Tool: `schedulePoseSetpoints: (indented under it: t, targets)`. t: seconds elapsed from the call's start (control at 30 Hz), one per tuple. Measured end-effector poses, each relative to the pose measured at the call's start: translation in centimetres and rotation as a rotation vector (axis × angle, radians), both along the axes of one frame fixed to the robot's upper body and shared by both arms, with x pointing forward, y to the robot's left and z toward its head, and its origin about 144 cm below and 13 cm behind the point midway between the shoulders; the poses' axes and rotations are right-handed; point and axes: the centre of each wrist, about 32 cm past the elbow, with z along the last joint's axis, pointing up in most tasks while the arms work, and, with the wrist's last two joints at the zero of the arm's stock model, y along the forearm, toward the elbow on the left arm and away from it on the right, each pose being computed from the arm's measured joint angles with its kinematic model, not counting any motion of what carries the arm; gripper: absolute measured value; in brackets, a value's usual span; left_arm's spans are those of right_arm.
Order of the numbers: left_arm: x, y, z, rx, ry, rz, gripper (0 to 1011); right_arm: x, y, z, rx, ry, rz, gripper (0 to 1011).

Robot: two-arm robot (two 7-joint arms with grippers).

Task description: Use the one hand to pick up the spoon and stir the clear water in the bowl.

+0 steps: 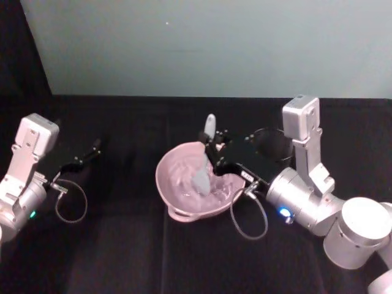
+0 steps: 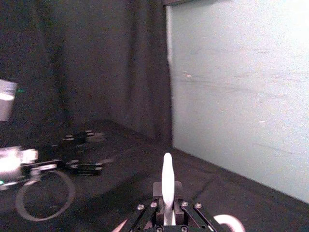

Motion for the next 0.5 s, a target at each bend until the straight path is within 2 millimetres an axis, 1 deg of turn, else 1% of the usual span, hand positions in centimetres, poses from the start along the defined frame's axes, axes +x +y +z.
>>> schedulePoseSetpoints:
  t: [0.07, 0.2, 0.33, 0.5]
  targets:
    - [0.0, 0.0, 0.0, 0.0, 0.0, 0.0, 1011, -0.5, 0.6, -0.2, 0.008, 0.011, 0.028, 112]
    - [0.0, 0.0, 0.0, 0.0, 0.0, 0.0, 1011, -0.7, 1.9, -0.6, 0.023, 0.022, 0.057, 112]
    - [0.0, 0.0, 0.0, 0.0, 0.0, 0.0, 1011, 0.2, 3.2, -1.3, 0.041, 0.0, 0.043, 112]
    - [0.0, 0.0, 0.0, 0.0, 0.0, 0.0, 1011, 1.6, 3.7, -1.9, 0.035, -0.028, -0.003, 112]
